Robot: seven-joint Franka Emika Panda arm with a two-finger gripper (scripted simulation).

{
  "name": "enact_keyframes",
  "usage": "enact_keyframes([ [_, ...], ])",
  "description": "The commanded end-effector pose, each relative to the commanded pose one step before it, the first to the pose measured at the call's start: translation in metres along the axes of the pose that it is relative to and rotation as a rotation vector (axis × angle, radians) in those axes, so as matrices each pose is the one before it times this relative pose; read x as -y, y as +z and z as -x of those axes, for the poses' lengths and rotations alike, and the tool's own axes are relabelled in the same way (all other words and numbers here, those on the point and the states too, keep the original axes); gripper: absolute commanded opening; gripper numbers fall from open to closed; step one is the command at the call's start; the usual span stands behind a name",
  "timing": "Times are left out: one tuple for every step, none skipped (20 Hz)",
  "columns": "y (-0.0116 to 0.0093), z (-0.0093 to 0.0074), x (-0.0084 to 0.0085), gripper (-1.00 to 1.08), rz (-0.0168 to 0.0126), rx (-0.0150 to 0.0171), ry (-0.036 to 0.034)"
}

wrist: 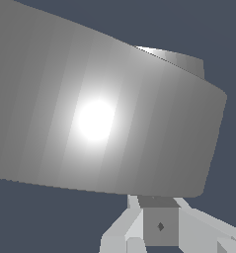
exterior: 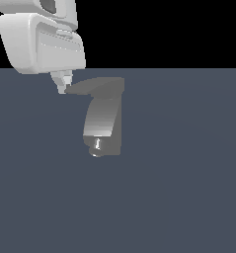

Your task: Turn on the faucet by rotating a designated handle.

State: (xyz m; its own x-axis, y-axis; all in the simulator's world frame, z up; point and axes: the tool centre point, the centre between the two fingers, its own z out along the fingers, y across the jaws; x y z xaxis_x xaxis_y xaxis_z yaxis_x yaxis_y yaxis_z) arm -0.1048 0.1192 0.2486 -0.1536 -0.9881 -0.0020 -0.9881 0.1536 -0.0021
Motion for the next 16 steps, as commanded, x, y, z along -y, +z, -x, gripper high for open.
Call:
enact_keyframes([
  [0.00006, -0.00698, -0.00577, -1.00, 0.00174, -0.00175, 0.00356],
  [-0.00005, -0.00189, -0.00218, -1.00, 0.00000, 0.00000, 0.00000],
  [-0.00005, -0.00190, -0.00219, -1.00, 0.00000, 0.00000, 0.00000],
  [0.00004, -0.00170, -0.00223, -1.00, 0.00018, -0.00010, -0.00044],
  [-0.00007, -0.00193, -0.00221, -1.00, 0.00000, 0.00000, 0.00000],
  [0.00000, 0.00000, 0.00000, -1.00, 0.00000, 0.00000, 0.00000],
  [0.00006, 0.00447, 0.00188, -1.00, -0.00107, 0.00109, -0.00501],
  [-0.00003, -0.00431, -0.00029, -1.00, 0.00000, 0.00000, 0.00000],
  [-0.00003, -0.00435, -0.00029, -1.00, 0.00000, 0.00000, 0.00000],
  [0.00006, -0.00467, -0.00013, -1.00, 0.00018, -0.00005, 0.00067],
  [-0.00003, -0.00445, -0.00029, -1.00, 0.00000, 0.00000, 0.00000],
  [-0.00003, -0.00450, -0.00029, -1.00, 0.00000, 0.00000, 0.00000],
  [-0.00003, -0.00454, -0.00029, -1.00, 0.00000, 0.00000, 0.00000],
  [0.00006, -0.00484, -0.00015, -1.00, 0.00019, -0.00009, 0.00066],
  [-0.00003, -0.00464, -0.00030, -1.00, 0.00000, 0.00000, 0.00000],
  [-0.00003, -0.00469, -0.00030, -1.00, 0.00000, 0.00000, 0.00000],
])
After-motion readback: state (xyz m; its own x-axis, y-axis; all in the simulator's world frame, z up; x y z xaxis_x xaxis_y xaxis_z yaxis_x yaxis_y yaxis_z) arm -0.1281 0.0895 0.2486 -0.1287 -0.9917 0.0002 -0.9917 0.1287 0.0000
